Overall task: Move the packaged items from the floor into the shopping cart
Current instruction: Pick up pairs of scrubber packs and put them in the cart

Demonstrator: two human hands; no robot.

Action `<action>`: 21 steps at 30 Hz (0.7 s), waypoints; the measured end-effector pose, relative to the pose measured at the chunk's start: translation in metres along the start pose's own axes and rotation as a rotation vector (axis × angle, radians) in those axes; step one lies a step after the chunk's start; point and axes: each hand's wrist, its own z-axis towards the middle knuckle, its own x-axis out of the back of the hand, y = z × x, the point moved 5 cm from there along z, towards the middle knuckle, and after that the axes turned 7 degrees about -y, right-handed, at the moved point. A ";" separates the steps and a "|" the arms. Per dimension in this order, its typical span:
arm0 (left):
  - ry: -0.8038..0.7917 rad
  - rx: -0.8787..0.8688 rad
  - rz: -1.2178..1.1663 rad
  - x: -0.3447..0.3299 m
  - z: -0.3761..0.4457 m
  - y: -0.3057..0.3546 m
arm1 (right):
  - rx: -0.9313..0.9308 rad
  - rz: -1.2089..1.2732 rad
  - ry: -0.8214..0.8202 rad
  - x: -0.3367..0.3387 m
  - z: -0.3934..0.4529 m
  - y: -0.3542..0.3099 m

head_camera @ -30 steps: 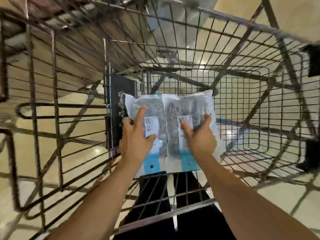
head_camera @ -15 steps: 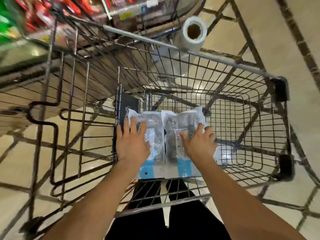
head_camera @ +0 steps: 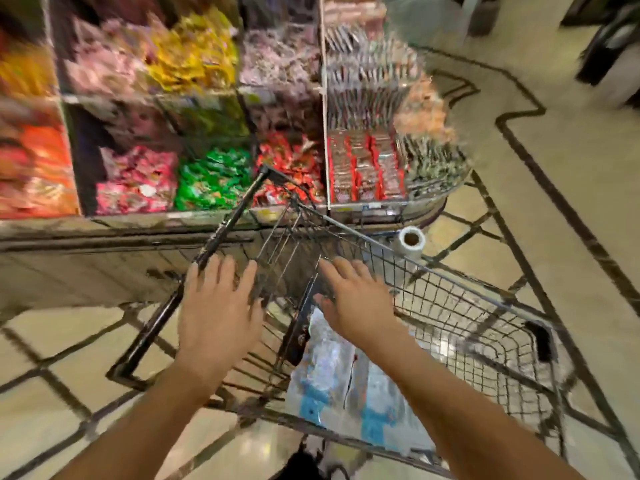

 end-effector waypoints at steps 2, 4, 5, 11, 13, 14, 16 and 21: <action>0.036 0.108 -0.005 0.028 -0.018 -0.038 | 0.097 -0.048 0.040 0.032 0.010 -0.032; 0.076 0.216 -0.004 0.048 -0.041 -0.079 | 0.187 -0.079 0.090 0.059 0.018 -0.068; 0.100 0.263 -0.014 0.055 -0.054 -0.101 | 0.230 -0.084 0.112 0.071 0.021 -0.088; 0.140 0.544 -0.043 0.072 -0.142 -0.230 | 0.462 -0.146 0.214 0.117 0.026 -0.229; 0.172 0.611 -0.057 0.072 -0.176 -0.267 | 0.543 -0.161 0.246 0.124 0.022 -0.282; 0.192 0.648 -0.065 0.074 -0.194 -0.285 | 0.587 -0.167 0.269 0.126 0.018 -0.310; 0.218 0.724 -0.073 0.073 -0.231 -0.322 | 0.673 -0.170 0.310 0.130 0.009 -0.367; 0.241 0.886 -0.040 0.058 -0.320 -0.422 | 0.846 -0.178 0.366 0.119 -0.016 -0.515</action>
